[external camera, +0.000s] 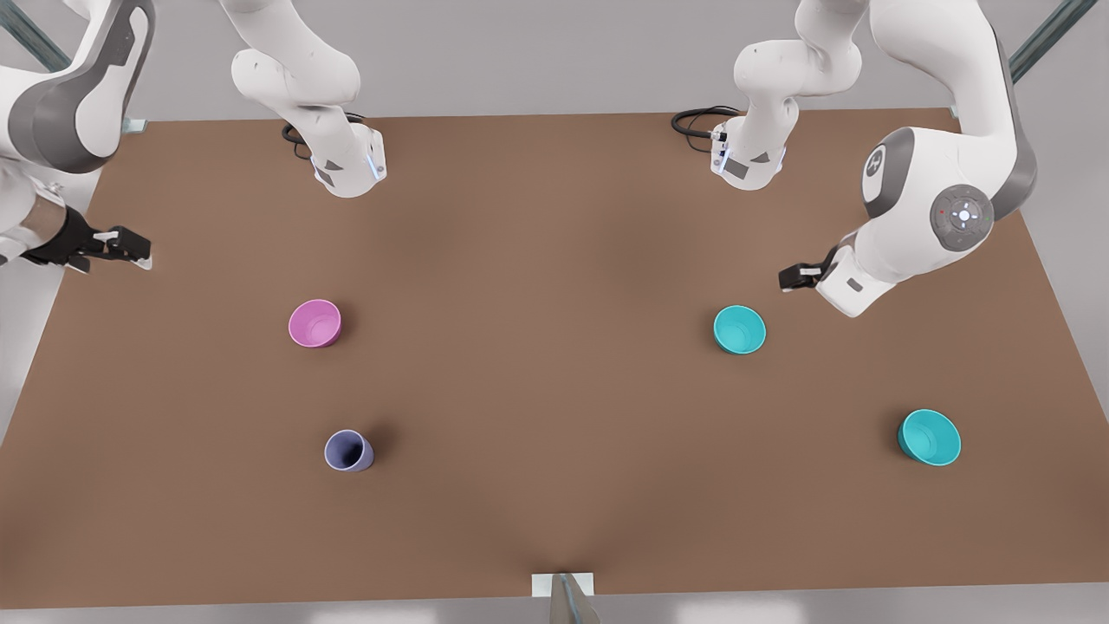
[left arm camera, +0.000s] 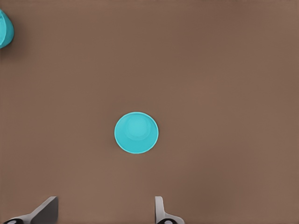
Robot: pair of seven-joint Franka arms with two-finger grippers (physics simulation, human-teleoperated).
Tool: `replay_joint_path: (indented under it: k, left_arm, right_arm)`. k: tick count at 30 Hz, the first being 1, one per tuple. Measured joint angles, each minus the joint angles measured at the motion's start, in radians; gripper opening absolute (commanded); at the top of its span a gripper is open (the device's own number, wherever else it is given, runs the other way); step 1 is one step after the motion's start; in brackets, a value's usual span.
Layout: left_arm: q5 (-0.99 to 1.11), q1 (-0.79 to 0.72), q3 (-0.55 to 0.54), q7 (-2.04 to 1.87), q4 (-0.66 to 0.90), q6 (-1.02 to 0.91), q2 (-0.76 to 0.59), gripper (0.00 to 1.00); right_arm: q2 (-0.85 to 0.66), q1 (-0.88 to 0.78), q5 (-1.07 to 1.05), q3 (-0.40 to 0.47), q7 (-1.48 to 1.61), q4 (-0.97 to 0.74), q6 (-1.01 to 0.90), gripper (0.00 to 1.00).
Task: Stack the blue bowl on the pink bowl
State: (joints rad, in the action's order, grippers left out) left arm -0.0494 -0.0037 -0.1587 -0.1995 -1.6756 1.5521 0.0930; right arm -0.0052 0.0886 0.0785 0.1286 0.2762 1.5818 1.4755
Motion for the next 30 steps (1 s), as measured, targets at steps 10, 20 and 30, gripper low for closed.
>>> replay_joint_path:
  k: [10, 20, 30]
  left_arm:
    - [0.002, -0.004, 0.001, -0.011, 0.001, 0.004, 0.001, 1.00]
    - [0.027, 0.001, 0.003, -0.019, 0.012, -0.037, 0.003, 1.00]
    - [0.034, -0.001, 0.003, -0.021, 0.106, -0.054, 0.017, 1.00]
  right_arm:
    - [0.144, -0.114, -0.082, -0.012, -0.015, 0.208, 0.068, 1.00]
    - [0.066, -0.082, -0.112, 0.010, -0.046, 0.718, 0.563, 1.00]
    - [0.268, -0.089, -0.235, 0.008, -0.063, 0.802, 0.956, 1.00]
